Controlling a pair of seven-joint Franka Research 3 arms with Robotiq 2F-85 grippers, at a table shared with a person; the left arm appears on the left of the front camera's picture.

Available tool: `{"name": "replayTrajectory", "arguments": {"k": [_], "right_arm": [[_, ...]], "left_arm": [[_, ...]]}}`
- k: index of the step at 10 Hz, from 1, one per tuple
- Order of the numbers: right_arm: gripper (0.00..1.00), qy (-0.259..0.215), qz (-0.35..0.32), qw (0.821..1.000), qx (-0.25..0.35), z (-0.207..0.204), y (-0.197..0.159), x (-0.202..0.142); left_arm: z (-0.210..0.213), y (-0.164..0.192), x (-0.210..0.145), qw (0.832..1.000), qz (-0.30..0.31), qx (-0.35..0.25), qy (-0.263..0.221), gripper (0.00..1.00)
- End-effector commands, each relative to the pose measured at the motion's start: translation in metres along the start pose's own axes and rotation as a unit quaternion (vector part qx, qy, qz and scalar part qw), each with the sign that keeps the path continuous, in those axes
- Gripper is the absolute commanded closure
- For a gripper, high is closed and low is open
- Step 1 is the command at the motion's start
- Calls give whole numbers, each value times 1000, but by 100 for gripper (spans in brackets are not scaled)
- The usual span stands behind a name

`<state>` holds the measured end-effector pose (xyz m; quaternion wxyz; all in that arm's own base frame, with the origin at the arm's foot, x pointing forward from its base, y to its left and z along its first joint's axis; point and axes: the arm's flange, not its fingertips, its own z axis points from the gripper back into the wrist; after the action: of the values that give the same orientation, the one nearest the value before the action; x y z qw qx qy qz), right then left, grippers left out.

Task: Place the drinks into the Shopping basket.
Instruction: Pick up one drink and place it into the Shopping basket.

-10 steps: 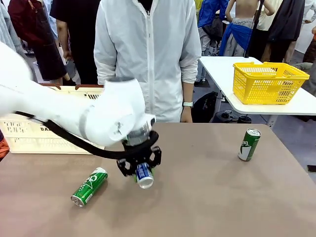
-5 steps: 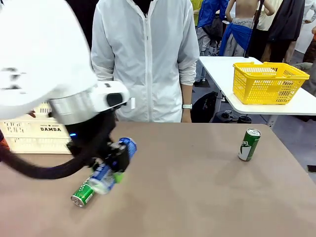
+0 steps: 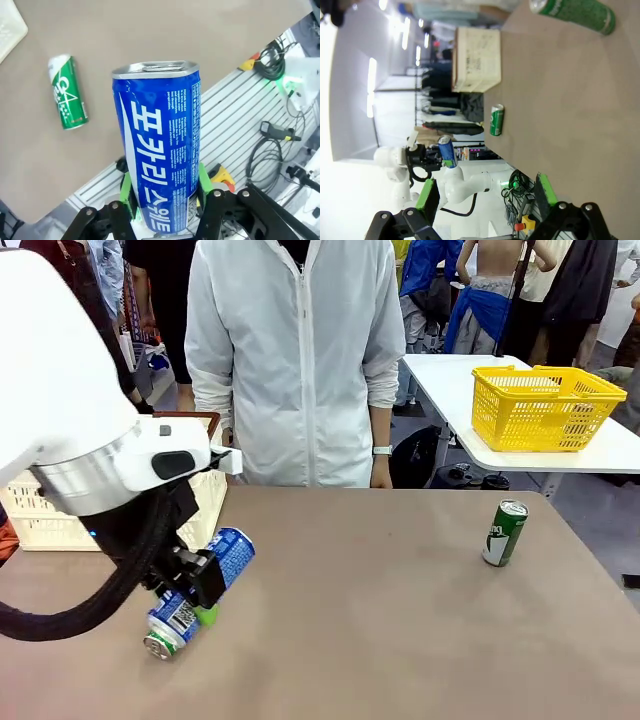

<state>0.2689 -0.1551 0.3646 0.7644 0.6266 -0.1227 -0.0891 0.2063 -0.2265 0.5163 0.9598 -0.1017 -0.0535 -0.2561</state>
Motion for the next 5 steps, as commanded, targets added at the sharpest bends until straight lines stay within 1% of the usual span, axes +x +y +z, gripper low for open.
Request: {"name": "replayTrajectory", "arguments": {"k": [1,2,3,4,5], "right_arm": [[0,8,-9,1000,-4,3,5,-1],[0,8,-9,1000,-4,3,5,-1],[0,8,-9,1000,-4,3,5,-1],[0,8,-9,1000,-4,3,5,-1],[0,8,-9,1000,-4,3,5,-1]], "left_arm": [[7,-7,10,1000,4,-3,7,100],[0,0,0,1000,0,0,0,100],[30,33,8,992,105,46,-57,100],[62,73,17,982,162,48,-84,100],[97,123,37,972,205,35,-106,100]]}}
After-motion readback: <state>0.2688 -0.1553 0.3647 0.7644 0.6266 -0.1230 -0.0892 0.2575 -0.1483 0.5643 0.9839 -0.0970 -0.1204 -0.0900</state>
